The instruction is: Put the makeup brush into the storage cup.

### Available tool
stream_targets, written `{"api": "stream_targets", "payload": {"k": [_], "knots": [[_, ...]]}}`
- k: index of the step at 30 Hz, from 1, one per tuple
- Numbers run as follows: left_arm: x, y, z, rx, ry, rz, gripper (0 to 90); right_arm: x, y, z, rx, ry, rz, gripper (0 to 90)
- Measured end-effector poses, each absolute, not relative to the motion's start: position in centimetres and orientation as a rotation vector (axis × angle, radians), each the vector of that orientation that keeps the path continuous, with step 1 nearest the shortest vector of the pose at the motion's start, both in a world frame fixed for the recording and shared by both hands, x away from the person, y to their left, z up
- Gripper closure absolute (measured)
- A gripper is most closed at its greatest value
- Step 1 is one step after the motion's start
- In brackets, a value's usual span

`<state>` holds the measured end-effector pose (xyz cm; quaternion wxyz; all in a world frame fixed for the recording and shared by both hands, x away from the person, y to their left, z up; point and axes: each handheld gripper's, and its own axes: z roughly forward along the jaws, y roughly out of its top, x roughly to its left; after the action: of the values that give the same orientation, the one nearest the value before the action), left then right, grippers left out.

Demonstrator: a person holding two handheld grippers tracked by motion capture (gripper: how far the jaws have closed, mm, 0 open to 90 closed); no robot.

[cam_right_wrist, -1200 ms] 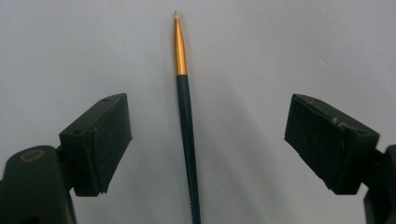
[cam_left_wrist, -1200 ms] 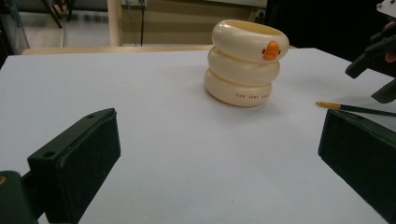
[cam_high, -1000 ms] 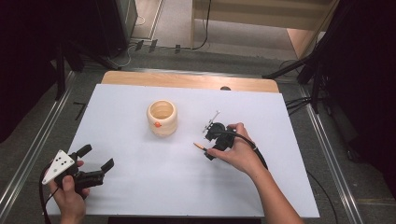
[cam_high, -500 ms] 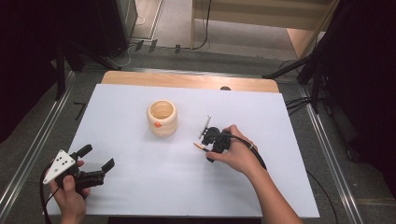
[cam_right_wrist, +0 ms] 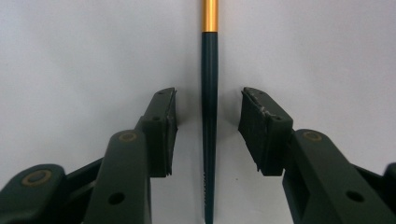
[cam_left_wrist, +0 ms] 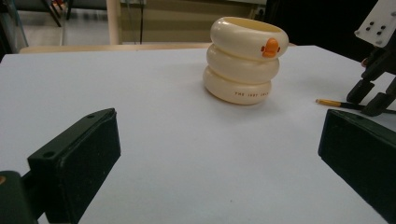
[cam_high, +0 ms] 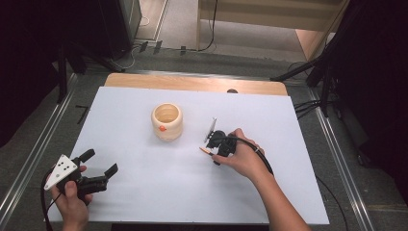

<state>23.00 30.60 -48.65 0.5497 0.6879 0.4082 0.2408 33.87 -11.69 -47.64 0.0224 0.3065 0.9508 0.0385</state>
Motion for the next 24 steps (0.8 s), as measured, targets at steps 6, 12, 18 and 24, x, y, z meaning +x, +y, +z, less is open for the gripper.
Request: {"api": "stream_targets", "payload": {"k": [6,12,18,24], "knots": [[22.97,30.56,-48.65,1.629,0.966,0.569,0.0,34.04,-11.54,-47.62,0.94,2.956,0.098,58.3],[23.0,30.55,-48.66,1.635,0.965,0.569,0.0,34.18,-11.01,-47.52,0.91,2.981,0.053,68.4],[22.97,30.59,-48.65,1.632,0.966,0.566,0.0,34.27,-10.84,-47.49,0.898,2.994,0.041,78.0],[22.96,30.58,-48.64,1.635,0.965,0.567,0.0,34.44,-10.91,-47.52,0.908,2.997,0.046,84.6]]}}
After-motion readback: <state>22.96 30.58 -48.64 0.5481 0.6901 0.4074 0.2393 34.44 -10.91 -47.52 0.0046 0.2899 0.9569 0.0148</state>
